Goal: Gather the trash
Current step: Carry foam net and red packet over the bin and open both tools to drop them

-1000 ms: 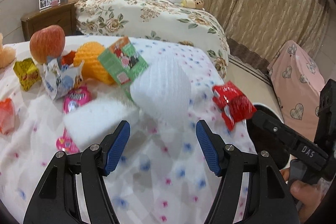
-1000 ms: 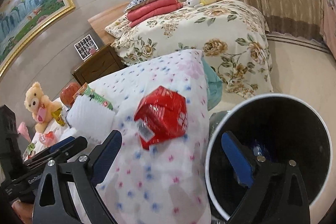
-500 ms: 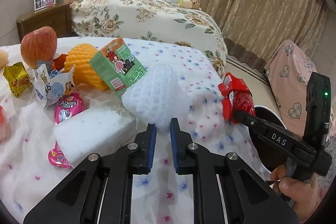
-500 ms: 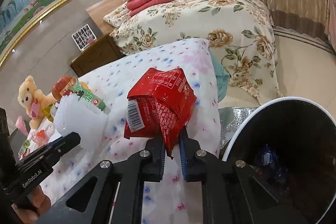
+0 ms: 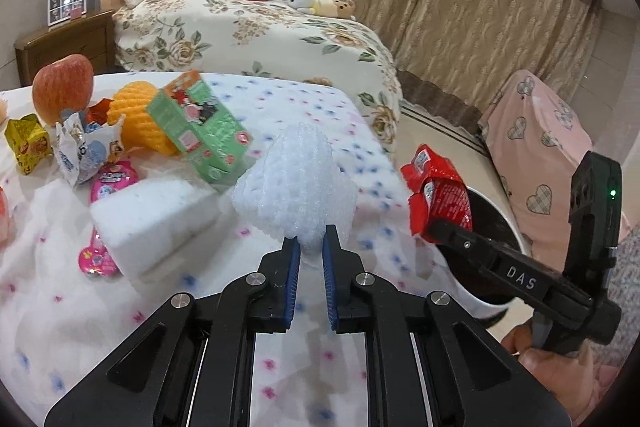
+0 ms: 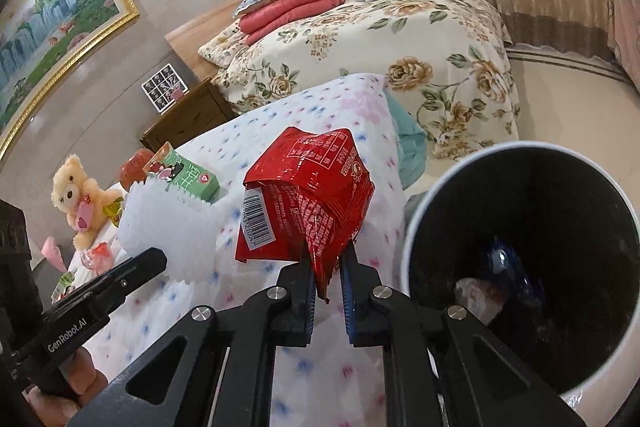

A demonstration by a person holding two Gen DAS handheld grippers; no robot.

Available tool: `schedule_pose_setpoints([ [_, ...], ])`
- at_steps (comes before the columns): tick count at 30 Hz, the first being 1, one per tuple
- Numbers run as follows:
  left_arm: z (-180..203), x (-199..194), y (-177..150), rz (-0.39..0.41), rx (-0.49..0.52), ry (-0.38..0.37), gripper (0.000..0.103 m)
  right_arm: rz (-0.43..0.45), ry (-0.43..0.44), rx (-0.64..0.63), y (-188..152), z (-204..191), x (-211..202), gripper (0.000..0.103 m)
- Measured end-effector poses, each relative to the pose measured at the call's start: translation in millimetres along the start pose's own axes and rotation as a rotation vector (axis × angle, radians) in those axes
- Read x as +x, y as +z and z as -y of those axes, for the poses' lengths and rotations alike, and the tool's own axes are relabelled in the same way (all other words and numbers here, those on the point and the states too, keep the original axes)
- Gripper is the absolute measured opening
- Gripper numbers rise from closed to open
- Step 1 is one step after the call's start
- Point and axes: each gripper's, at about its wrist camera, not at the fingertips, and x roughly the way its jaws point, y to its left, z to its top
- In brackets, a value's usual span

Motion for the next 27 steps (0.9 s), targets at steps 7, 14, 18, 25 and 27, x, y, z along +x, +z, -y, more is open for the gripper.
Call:
schedule_pose_setpoints([
  [7, 24, -8, -6, -0.002, 0.029, -0.048, 0.01, 0.024, -0.022, 0.034, -12, 15, -26, 0.011],
  [14, 46, -9, -15, -0.02, 0.06, -0.087, 0.01, 0.042, -0.065, 0.072, -25, 34, -47, 0.011],
  [18, 60, -7, -20, -0.035, 0.082, -0.106, 0.01, 0.049, -0.087, 0.093, -30, 45, -56, 0.011],
  [25, 81, -1, -18, -0.053, 0.114, -0.136, 0.01, 0.062, -0.129, 0.129, -35, 68, -71, 0.011],
  [27, 88, 1, -18, -0.055, 0.127, -0.143, 0.01, 0.067, -0.138, 0.136, -35, 73, -75, 0.011],
])
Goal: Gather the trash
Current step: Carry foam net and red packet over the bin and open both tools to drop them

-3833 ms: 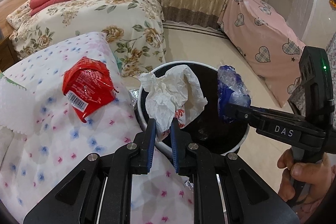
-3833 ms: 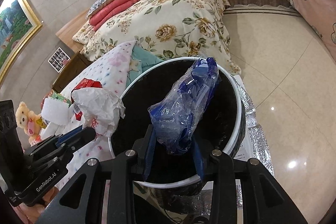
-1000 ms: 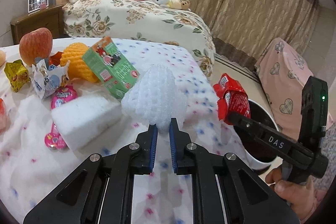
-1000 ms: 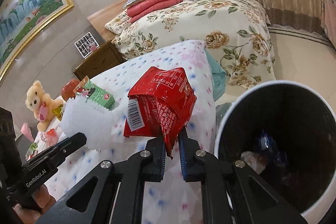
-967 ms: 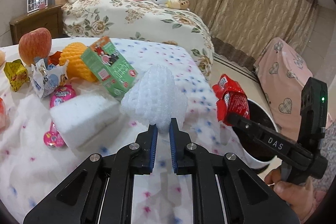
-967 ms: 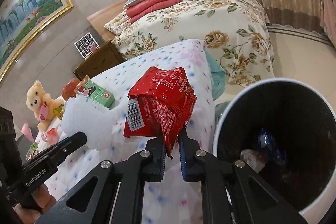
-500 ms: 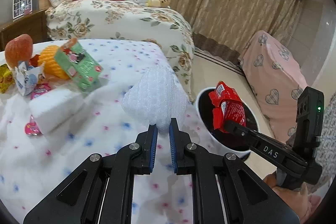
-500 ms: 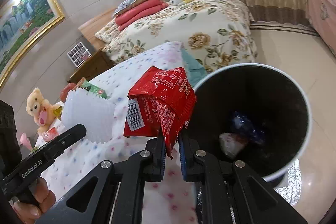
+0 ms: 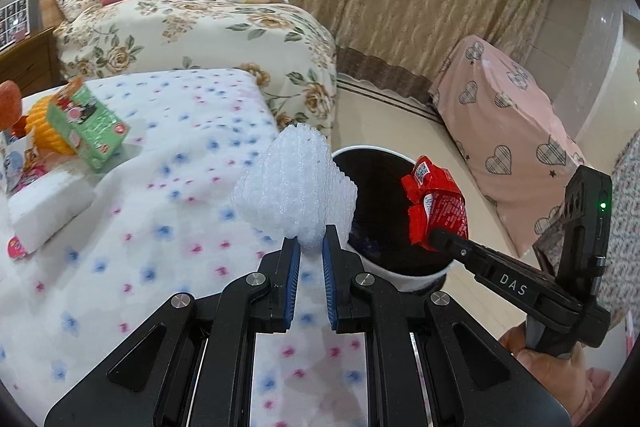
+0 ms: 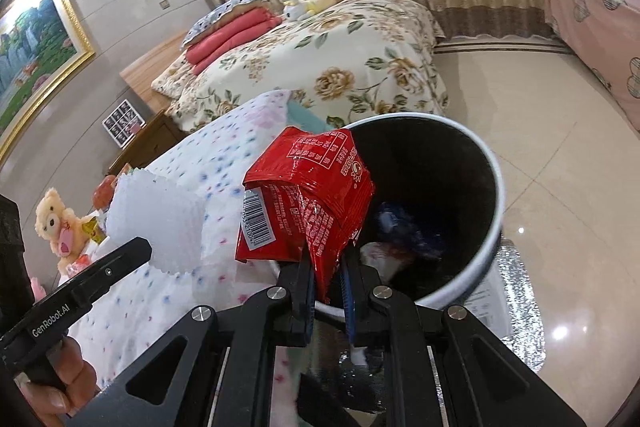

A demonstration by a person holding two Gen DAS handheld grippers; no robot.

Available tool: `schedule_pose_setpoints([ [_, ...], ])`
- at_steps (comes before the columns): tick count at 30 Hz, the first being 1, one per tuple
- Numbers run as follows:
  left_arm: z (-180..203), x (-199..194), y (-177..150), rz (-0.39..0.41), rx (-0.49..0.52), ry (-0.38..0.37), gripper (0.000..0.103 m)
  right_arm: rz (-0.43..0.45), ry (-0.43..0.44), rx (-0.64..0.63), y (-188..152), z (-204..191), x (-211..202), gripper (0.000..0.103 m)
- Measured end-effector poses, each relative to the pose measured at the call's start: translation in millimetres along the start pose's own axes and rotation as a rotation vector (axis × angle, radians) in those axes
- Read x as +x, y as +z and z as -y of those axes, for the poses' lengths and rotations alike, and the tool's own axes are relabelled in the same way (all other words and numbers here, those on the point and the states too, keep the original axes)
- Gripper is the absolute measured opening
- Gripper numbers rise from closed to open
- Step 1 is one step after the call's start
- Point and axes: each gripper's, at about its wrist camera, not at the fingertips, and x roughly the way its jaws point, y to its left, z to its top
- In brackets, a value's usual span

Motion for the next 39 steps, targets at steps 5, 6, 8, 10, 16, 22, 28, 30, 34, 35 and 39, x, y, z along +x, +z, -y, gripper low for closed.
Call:
schedule_pose_setpoints([
  [5, 14, 7, 3, -0.009, 0.023, -0.017, 0.01, 0.011, -0.019, 0.013, 3, 12, -6, 0.011],
  [6, 17, 9, 4, -0.014, 0.025, -0.021, 0.01, 0.013, -0.023, 0.015, 3, 13, -6, 0.011],
  [8, 21, 13, 5, -0.021, 0.03, -0.026, 0.01, 0.015, -0.029, 0.019, 4, 16, -7, 0.011],
  [10, 24, 17, 6, -0.028, 0.034, -0.028, 0.01, 0.015, -0.033, 0.021, 5, 19, -7, 0.011],
  [16, 32, 28, 9, -0.045, 0.047, -0.03, 0.01, 0.009, -0.045, 0.029, 7, 25, -5, 0.011],
  [22, 40, 40, 11, -0.061, 0.057, -0.033, 0.01, 0.001, -0.054, 0.037, 10, 34, -1, 0.011],
  [28, 44, 52, 15, -0.077, 0.065, -0.04, 0.01, -0.01, -0.065, 0.036, 14, 40, 5, 0.011],
  [30, 46, 55, 15, -0.082, 0.071, -0.039, 0.01, -0.015, -0.066, 0.04, 16, 42, 7, 0.011],
  [34, 49, 61, 16, -0.093, 0.077, -0.04, 0.011, -0.023, -0.07, 0.041, 19, 44, 10, 0.012],
  [35, 50, 62, 16, -0.096, 0.077, -0.041, 0.011, -0.026, -0.07, 0.04, 19, 44, 11, 0.013],
  [39, 50, 68, 17, -0.113, 0.073, -0.047, 0.011, -0.033, -0.075, 0.037, 20, 46, 13, 0.015],
])
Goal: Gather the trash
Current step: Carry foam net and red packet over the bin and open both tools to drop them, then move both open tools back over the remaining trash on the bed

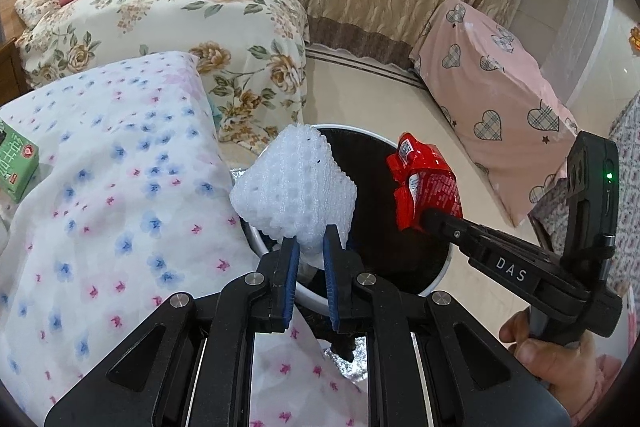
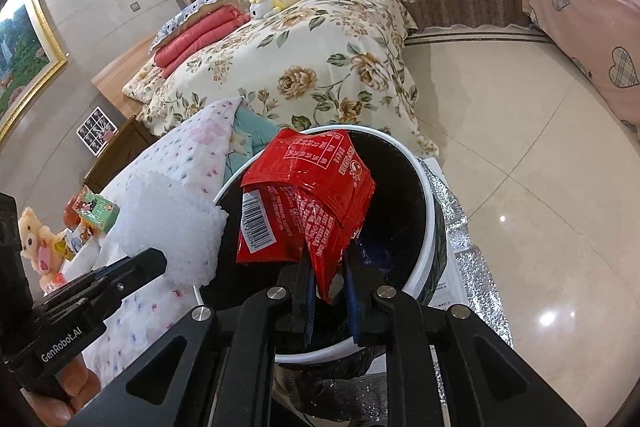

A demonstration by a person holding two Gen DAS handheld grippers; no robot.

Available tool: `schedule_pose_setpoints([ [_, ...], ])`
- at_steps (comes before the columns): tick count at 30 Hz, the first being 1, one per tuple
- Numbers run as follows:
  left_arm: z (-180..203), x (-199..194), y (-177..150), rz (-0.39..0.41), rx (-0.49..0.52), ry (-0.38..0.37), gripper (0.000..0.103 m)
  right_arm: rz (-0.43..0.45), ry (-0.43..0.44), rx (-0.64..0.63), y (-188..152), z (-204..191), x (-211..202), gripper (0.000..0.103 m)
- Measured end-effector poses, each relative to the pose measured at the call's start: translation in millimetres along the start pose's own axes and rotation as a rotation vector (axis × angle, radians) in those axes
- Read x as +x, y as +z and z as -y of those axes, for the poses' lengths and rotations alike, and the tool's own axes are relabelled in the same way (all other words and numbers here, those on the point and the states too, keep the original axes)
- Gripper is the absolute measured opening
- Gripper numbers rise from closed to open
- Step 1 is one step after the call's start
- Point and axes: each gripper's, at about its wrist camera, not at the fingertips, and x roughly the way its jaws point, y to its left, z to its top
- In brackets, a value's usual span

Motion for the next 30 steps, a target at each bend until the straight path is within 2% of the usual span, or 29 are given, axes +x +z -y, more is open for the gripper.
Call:
schedule_pose_setpoints([
  [4, 0, 3, 2, -0.005, -0.002, 0.001, 0.012, -0.002, -0.004, -0.001, 3, 1, 1, 0.015],
  [6, 0, 3, 2, -0.006, -0.003, 0.001, 0.017, 0.0, -0.007, -0.004, 4, 1, 2, 0.015],
  [8, -1, 4, 2, -0.008, -0.004, 0.002, 0.027, 0.002, -0.011, -0.004, 4, 1, 1, 0.017],
  [10, -2, 2, 0, -0.004, -0.007, 0.002, 0.035, 0.005, -0.015, 0.003, 4, 2, 0, 0.027],
  [11, -3, 1, -1, -0.002, -0.011, 0.006, 0.042, 0.009, -0.015, 0.008, 4, 3, -1, 0.044],
  [12, -5, -1, -2, 0.001, -0.016, 0.009, 0.045, 0.015, -0.014, 0.012, 4, 4, -2, 0.055],
  [13, -7, -3, -3, 0.006, -0.022, 0.011, 0.047, 0.024, -0.017, 0.011, 3, 3, -4, 0.056],
  [16, -16, -10, -7, 0.006, -0.04, 0.019, 0.047, 0.034, -0.015, 0.012, 4, 1, -8, 0.059],
  [18, -22, -16, -11, 0.011, -0.055, 0.027, 0.047, 0.043, -0.006, 0.016, 2, -3, -11, 0.067],
  [21, -33, -28, -18, 0.026, -0.076, 0.048, 0.053, 0.051, 0.005, 0.013, 1, -9, -13, 0.075],
  [24, -44, -42, -26, 0.046, -0.099, 0.07, 0.054, 0.045, 0.029, 0.006, -2, -22, -12, 0.08],
  [30, -69, -65, -39, 0.071, -0.142, 0.111, 0.054, 0.018, 0.075, -0.018, -14, -52, -7, 0.082],
])
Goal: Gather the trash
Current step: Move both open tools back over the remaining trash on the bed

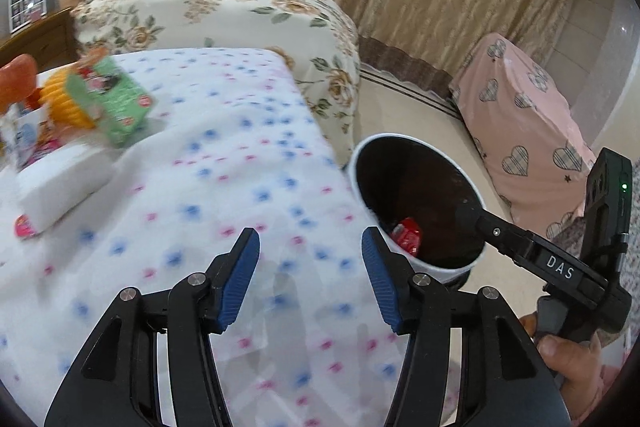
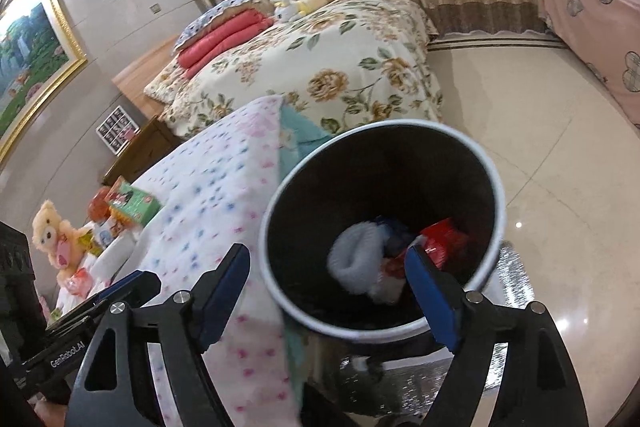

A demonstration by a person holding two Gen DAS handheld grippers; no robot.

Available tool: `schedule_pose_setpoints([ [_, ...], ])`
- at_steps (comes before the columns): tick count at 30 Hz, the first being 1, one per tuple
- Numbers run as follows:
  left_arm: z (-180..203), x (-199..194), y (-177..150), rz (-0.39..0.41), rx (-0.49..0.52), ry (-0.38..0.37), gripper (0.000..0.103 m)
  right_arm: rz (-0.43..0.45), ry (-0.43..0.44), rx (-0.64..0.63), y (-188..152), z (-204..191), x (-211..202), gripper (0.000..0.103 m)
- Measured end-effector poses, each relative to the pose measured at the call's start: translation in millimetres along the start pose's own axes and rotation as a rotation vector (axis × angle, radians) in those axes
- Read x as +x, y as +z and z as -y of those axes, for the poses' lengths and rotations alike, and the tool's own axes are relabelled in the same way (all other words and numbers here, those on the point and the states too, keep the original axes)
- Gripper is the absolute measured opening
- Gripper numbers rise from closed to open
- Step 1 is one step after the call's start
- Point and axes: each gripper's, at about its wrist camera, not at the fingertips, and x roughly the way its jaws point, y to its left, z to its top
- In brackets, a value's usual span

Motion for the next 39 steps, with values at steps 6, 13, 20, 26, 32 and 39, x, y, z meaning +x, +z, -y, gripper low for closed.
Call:
schedule_pose_setpoints([
  [6, -32, -19, -8, 0.024, -0.052, 0.038, 0.054, -0.014, 0.037, -0.032, -9, -27, 4, 0.082],
  [13, -72, -38, -21, 0.038, -0.118, 0.095, 0.054, -0.041, 0.079, -0.072, -21, -59, 13, 0.084],
  [20, -112, -54, -33, 0.046, -0.179, 0.155, 0.054, -0.083, 0.121, -0.119, -37, -93, 27, 0.084],
  [26, -145, -68, -43, 0.053, -0.232, 0.204, 0.054, -0.113, 0.152, -0.159, -46, -119, 37, 0.084],
  [32, -175, -78, -52, 0.052, -0.282, 0.249, 0.054, -0.135, 0.188, -0.194, -53, -144, 46, 0.084],
  [39, -205, -89, -54, 0.062, -0.316, 0.301, 0.054, -0.161, 0.237, -0.237, -58, -176, 58, 0.085],
])
